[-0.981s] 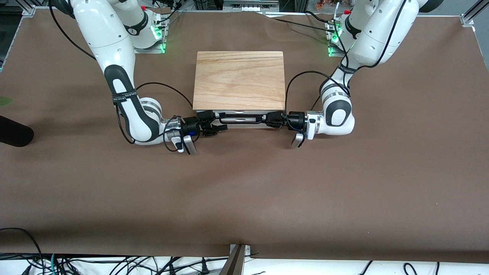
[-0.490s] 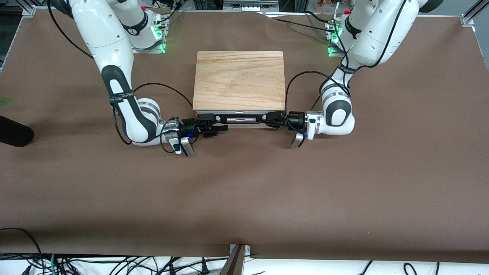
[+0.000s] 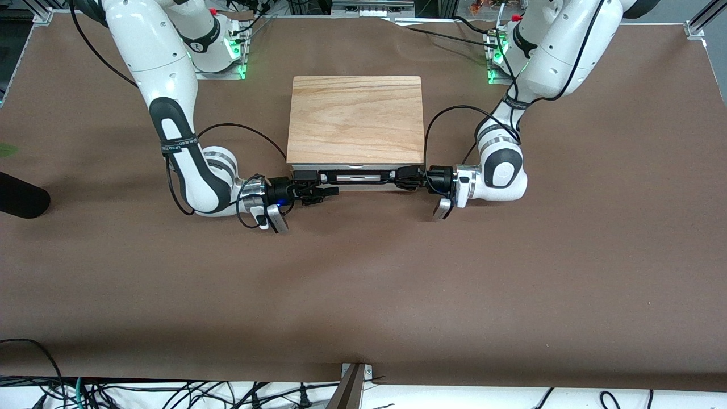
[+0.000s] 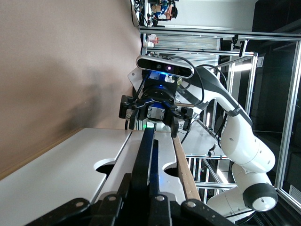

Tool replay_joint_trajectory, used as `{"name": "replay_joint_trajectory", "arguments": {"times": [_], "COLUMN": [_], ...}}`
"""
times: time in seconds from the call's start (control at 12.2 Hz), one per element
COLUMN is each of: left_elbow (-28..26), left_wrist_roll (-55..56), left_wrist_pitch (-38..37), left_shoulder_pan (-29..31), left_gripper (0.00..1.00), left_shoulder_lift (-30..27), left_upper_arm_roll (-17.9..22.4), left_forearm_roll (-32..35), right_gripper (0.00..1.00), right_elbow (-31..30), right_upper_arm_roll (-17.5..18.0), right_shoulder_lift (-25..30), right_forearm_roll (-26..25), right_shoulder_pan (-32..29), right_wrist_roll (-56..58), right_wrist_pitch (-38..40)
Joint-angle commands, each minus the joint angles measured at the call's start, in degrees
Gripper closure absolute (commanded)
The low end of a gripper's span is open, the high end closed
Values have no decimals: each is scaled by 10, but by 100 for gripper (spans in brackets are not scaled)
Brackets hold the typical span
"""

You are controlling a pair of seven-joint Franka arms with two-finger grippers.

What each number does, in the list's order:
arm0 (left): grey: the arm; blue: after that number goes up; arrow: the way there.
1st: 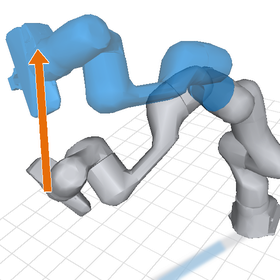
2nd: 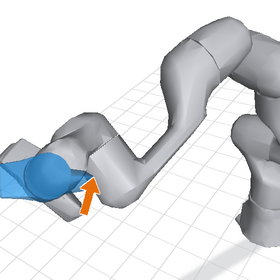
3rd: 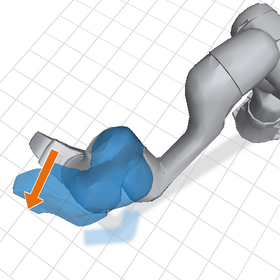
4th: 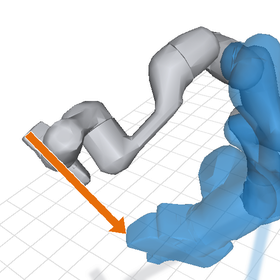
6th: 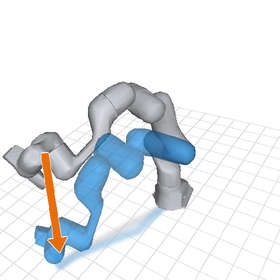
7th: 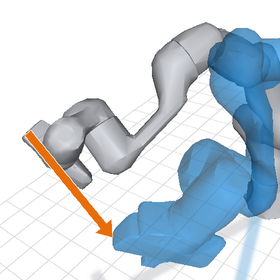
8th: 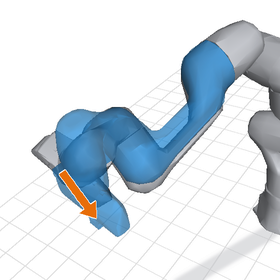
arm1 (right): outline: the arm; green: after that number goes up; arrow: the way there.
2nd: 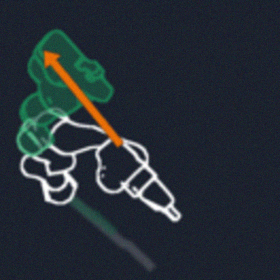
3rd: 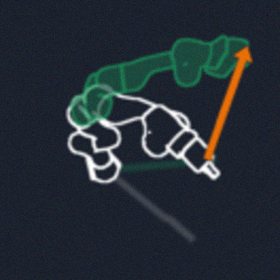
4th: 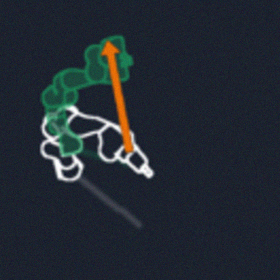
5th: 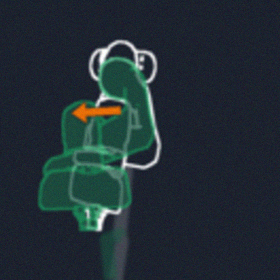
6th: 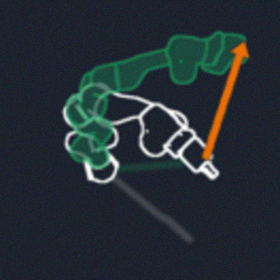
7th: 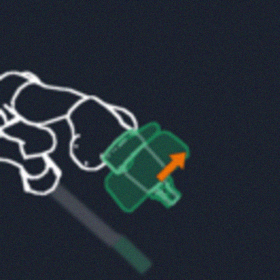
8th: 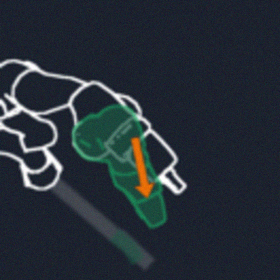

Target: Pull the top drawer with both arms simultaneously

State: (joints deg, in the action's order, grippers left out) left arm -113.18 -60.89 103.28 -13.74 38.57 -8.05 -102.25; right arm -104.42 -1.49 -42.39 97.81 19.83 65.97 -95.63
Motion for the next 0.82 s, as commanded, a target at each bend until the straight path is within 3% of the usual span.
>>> {"name": "replay_joint_trajectory", "arguments": {"times": [0.0,0.33,0.49,0.74], "left_elbow": [-4,-4,-4,-4], "left_wrist_roll": [-9,-8,-6,-5], "left_wrist_pitch": [10,10,10,10], "left_shoulder_pan": [-9,-9,-9,-9], "left_gripper": [100,100,100,100], "left_shoulder_lift": [2,2,2,2], "left_upper_arm_roll": [-13,-13,-13,-13], "left_forearm_roll": [1,1,1,1], "right_gripper": [35,43,54,61], "right_elbow": [-14,-23,-23,-23], "right_upper_arm_roll": [2,2,2,3], "right_shoulder_lift": [4,3,3,4], "right_forearm_roll": [7,7,7,9], "right_shoulder_pan": [3,5,5,7], "right_wrist_roll": [12,12,12,12], "right_wrist_pitch": [4,4,4,3]}}
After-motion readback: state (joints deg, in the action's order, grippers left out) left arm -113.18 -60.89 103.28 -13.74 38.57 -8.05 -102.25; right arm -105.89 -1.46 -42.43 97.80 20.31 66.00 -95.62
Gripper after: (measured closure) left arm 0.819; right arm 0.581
